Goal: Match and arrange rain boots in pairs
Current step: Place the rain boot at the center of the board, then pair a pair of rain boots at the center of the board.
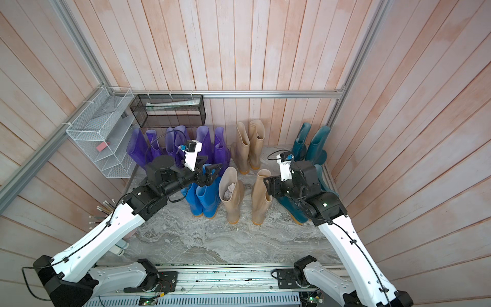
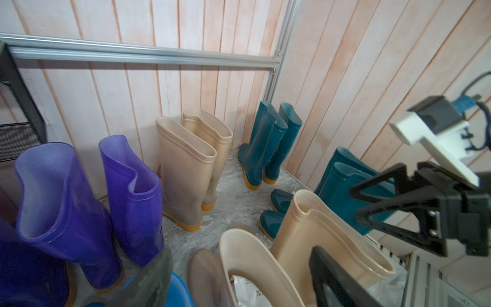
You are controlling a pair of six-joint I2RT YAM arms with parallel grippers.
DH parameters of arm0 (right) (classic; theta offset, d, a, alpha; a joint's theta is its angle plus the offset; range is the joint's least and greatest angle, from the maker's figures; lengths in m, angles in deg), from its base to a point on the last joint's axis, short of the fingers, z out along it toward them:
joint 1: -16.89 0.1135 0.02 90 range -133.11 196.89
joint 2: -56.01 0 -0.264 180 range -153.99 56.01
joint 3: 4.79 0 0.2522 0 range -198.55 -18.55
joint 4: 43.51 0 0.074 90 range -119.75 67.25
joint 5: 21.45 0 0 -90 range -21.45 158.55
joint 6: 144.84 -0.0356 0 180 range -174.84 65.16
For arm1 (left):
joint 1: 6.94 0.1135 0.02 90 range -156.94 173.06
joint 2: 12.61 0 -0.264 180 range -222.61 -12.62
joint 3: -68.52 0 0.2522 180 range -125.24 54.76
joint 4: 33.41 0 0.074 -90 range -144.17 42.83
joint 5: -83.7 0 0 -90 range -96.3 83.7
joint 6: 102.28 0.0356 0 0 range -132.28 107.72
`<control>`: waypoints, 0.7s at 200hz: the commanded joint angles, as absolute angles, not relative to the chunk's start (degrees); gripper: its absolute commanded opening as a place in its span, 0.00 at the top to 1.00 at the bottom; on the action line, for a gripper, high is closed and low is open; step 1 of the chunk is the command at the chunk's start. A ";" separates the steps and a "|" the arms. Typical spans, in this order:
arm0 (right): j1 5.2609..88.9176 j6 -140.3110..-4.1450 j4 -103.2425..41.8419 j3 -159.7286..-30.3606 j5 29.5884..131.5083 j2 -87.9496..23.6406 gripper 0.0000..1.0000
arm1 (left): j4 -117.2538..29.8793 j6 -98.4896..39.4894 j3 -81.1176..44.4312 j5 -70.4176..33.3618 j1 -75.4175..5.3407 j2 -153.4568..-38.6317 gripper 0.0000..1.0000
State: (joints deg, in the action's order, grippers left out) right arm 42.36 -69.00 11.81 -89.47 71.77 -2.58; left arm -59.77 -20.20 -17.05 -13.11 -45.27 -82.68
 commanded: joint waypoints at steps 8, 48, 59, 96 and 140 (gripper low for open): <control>42.55 -71.01 10.92 -90.76 72.02 -5.17 0.30 | -64.88 -17.04 -18.26 -9.52 -45.56 -84.87 0.16; 42.55 -71.63 9.05 -87.31 74.26 -7.76 0.29 | -58.08 -17.03 -10.43 -6.53 -45.17 -81.29 0.12; 42.59 -71.67 7.33 -85.98 73.30 -8.86 0.32 | -57.49 -17.09 -9.45 -6.32 -44.74 -80.60 0.12; 42.65 -69.90 4.28 -87.28 76.76 -13.91 1.00 | -54.09 -18.07 -5.39 -6.65 -41.41 -77.37 0.12; 43.17 -70.67 2.46 -90.23 80.76 -15.24 1.00 | -52.70 -18.61 -3.99 -6.90 -39.65 -75.63 0.12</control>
